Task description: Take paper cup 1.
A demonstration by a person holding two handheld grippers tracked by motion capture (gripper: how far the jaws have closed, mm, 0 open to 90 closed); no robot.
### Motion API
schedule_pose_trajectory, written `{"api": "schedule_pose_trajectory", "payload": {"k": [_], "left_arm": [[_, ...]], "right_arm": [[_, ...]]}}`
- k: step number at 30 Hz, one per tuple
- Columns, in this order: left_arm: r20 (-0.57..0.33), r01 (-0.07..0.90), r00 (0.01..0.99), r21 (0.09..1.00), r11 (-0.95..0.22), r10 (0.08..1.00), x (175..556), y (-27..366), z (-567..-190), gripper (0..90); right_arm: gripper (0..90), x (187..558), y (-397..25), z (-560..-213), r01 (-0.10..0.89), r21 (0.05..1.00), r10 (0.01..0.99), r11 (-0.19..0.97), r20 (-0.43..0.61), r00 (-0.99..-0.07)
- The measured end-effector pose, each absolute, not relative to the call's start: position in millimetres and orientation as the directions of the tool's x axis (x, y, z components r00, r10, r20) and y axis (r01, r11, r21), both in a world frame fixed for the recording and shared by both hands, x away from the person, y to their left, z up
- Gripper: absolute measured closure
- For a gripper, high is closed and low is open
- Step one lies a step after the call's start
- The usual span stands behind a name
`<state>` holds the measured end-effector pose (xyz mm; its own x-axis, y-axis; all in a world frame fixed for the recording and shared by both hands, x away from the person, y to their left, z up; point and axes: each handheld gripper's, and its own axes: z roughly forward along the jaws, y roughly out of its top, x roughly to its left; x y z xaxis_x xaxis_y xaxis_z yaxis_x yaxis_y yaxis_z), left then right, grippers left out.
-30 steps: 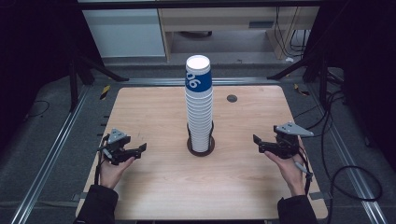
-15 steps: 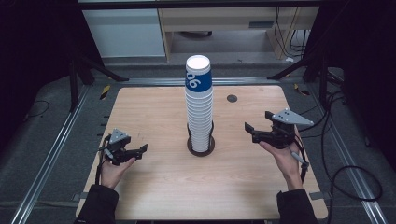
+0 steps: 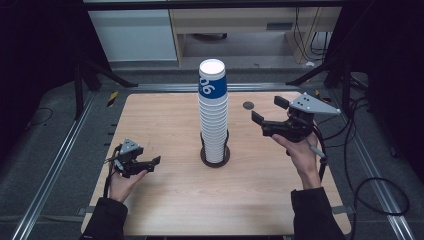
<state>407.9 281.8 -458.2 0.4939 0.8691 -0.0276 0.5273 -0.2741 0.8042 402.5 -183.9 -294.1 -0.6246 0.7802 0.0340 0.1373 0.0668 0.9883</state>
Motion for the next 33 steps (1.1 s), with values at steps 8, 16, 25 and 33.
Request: {"api": "schedule_pose_trajectory", "payload": {"k": [8,16,25,33], "left_arm": [[-0.030,0.530,0.493,0.802,-0.274,0.869,408,281,-458,19.6],[-0.037,0.534,0.495,0.801,-0.270,0.868,408,281,-459,19.4],[-0.033,0.540,0.499,0.794,-0.281,0.866,409,279,-460,18.9],[-0.043,0.543,0.502,0.793,-0.276,0.864,409,278,-461,18.7]], "right_arm": [[9.4,406,-161,-277,0.109,0.991,0.741,0.072,0.020,-0.671],[8.8,413,-133,-262,0.094,0.994,0.679,0.052,0.034,-0.734],[8.4,430,-105,-262,0.106,0.992,0.655,0.062,0.040,-0.755],[8.5,446,-92,-262,0.120,0.991,0.649,0.054,0.057,-0.758]]}}
